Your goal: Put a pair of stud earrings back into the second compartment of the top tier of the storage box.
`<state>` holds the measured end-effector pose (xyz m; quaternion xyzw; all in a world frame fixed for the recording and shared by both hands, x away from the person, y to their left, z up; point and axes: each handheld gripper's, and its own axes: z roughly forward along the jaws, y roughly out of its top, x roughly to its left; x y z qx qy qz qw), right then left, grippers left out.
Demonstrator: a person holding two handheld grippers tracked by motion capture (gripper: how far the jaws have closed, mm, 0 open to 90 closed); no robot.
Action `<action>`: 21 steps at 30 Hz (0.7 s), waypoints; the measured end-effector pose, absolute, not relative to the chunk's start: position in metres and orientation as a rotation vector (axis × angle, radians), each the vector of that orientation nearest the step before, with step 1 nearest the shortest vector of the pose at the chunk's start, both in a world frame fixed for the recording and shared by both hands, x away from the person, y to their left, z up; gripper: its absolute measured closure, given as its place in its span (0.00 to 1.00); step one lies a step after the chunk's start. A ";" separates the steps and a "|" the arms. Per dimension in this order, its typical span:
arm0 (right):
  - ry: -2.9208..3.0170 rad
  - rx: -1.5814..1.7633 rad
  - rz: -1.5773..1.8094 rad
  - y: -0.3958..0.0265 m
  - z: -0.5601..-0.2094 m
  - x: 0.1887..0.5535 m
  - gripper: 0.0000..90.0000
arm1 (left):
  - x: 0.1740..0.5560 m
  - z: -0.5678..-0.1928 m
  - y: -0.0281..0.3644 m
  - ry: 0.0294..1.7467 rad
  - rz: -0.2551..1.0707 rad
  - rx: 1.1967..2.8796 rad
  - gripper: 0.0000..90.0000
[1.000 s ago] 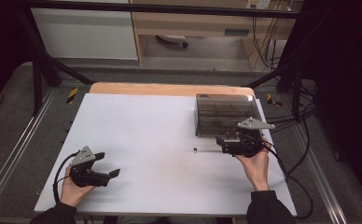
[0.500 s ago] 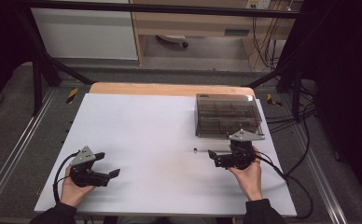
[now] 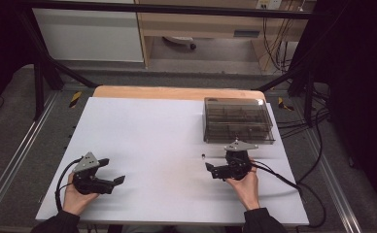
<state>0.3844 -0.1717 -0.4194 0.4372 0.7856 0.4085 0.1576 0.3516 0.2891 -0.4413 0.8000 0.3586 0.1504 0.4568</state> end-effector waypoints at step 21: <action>2.237 1.267 1.160 -0.149 -0.440 0.412 0.24 | 0.352 -0.441 0.289 0.883 0.371 1.972 0.05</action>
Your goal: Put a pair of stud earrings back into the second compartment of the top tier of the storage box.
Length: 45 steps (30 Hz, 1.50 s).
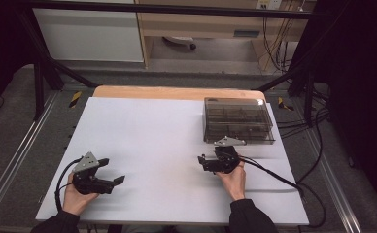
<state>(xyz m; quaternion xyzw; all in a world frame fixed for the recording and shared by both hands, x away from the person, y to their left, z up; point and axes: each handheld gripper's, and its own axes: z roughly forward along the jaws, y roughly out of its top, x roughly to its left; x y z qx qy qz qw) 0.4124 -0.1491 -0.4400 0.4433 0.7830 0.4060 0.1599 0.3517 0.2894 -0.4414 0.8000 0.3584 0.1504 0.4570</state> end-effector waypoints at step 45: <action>2.253 1.302 1.080 -0.142 -0.456 0.423 0.86 | 0.352 -0.441 0.290 0.884 0.371 1.973 0.05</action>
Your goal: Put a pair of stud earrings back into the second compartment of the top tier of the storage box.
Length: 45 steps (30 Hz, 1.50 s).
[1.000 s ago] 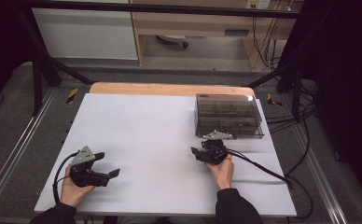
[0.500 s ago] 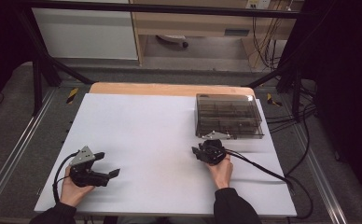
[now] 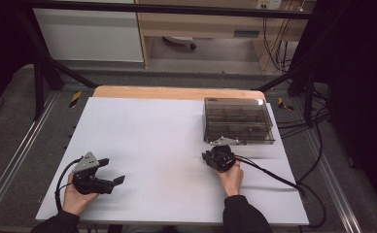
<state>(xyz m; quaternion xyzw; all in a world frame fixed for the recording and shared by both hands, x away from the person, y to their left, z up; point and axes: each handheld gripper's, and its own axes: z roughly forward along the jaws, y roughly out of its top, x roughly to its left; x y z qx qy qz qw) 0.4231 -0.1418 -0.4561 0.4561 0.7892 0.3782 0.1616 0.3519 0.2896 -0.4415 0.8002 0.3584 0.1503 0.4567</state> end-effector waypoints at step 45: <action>2.310 1.245 1.085 -0.163 -0.417 0.395 0.92 | 0.352 -0.441 0.289 0.883 0.374 1.975 0.05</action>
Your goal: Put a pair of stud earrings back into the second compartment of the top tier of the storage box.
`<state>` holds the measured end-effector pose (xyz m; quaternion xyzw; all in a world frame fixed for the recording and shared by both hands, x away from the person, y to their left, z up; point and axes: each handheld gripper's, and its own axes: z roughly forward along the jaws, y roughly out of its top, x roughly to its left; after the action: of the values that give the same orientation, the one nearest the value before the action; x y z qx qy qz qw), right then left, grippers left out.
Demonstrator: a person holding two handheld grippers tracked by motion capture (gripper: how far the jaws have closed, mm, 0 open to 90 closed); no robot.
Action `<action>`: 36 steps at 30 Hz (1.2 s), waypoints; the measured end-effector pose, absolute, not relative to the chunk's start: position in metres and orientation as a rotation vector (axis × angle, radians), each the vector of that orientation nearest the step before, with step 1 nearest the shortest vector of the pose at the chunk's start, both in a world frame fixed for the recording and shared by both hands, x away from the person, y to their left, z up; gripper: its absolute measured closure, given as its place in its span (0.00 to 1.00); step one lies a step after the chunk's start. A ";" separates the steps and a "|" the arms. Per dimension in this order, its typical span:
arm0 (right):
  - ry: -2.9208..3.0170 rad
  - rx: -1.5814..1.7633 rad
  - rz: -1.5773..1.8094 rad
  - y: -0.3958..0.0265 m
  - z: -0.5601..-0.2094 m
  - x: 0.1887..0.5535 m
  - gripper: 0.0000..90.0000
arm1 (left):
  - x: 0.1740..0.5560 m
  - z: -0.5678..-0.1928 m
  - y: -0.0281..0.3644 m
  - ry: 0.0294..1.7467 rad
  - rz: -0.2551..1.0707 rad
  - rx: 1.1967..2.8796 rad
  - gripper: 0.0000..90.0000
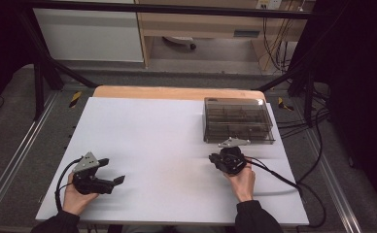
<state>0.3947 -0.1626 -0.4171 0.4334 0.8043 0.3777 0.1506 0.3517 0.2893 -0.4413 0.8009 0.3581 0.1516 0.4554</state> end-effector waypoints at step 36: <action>2.147 1.272 1.101 -0.213 -0.342 0.403 0.92 | 0.352 -0.442 0.289 0.886 0.374 1.974 0.05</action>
<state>0.4032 -0.2129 -0.3419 0.4565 0.7704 0.3949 0.2053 0.3519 0.2893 -0.4417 0.8004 0.3594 0.1515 0.4553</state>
